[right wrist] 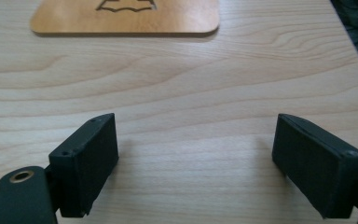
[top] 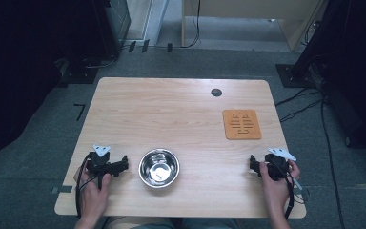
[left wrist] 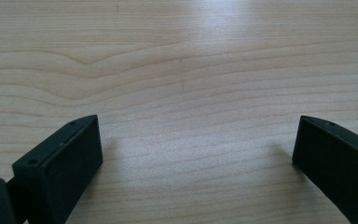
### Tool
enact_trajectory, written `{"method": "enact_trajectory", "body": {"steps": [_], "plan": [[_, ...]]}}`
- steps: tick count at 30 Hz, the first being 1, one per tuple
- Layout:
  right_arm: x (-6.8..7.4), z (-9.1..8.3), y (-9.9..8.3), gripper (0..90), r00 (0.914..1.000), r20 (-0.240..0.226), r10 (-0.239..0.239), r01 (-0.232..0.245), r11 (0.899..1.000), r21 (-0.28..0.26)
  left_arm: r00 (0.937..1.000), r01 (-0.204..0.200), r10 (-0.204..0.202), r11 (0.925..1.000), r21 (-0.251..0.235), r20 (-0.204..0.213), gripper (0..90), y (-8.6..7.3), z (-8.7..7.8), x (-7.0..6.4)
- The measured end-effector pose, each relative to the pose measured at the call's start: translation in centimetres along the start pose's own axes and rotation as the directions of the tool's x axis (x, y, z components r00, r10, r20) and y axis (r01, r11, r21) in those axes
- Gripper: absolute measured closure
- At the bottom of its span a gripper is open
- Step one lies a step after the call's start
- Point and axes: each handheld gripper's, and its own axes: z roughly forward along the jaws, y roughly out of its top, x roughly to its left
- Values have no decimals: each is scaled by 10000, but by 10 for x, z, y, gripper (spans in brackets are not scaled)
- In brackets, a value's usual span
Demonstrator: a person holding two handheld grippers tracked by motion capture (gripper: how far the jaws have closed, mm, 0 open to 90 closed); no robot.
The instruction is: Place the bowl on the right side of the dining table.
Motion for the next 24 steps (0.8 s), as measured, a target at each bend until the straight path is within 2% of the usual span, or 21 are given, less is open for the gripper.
{"method": "enact_trajectory", "body": {"steps": [5,8,10,12,13,14,16,17,18,19,20,22,24], "plan": [[11,-7,4,142,9998,-219,-3,-4,9995,-303,10000,6,-6,10000,-4,-5,12,0,0,0],[20,-13,8,142,9983,-579,-13,-16,9988,-488,10000,8,-8,10000,-5,-5,12,0,0,0],[24,-15,9,143,9977,-674,-74,36,9984,-558,10000,6,-6,10000,-5,-4,12,0,0,0],[36,-20,12,144,9958,-878,-256,191,9970,-744,10000,5,-5,10000,-3,-5,12,0,0,0],[36,-20,12,144,9958,-878,-256,191,9970,-744,10000,5,-5,10000,-3,-5,12,0,0,0],[45,-23,14,144,9937,-1059,-374,285,9960,-844,10000,4,-4,10000,-3,-4,12,0,0,0],[54,-25,16,144,9904,-1330,-381,261,9956,-904,10000,6,-6,10000,-5,-4,12,0,0,0],[54,-25,16,144,9904,-1330,-381,261,9956,-904,10000,6,-6,10000,-5,-4,12,0,0,0],[64,-27,18,144,9863,-1595,-424,275,9952,-943,10000,4,-4,10000,-4,-4,12,0,0,0],[64,-27,18,144,9863,-1595,-424,275,9952,-943,10000,4,-4,10000,-4,-4,12,0,0,0],[72,-28,19,144,9828,-1785,-478,309,9948,-967,10000,4,-4,10000,-4,-4,12,0,0,0],[75,-29,19,144,9813,-1851,-530,355,9947,-963,10000,4,-4,10000,-5,-2,12,0,0,0],[86,-30,20,144,9769,-2044,-629,431,9940,-1001,10000,6,-6,10000,-5,-3,12,0,0,0]]}}
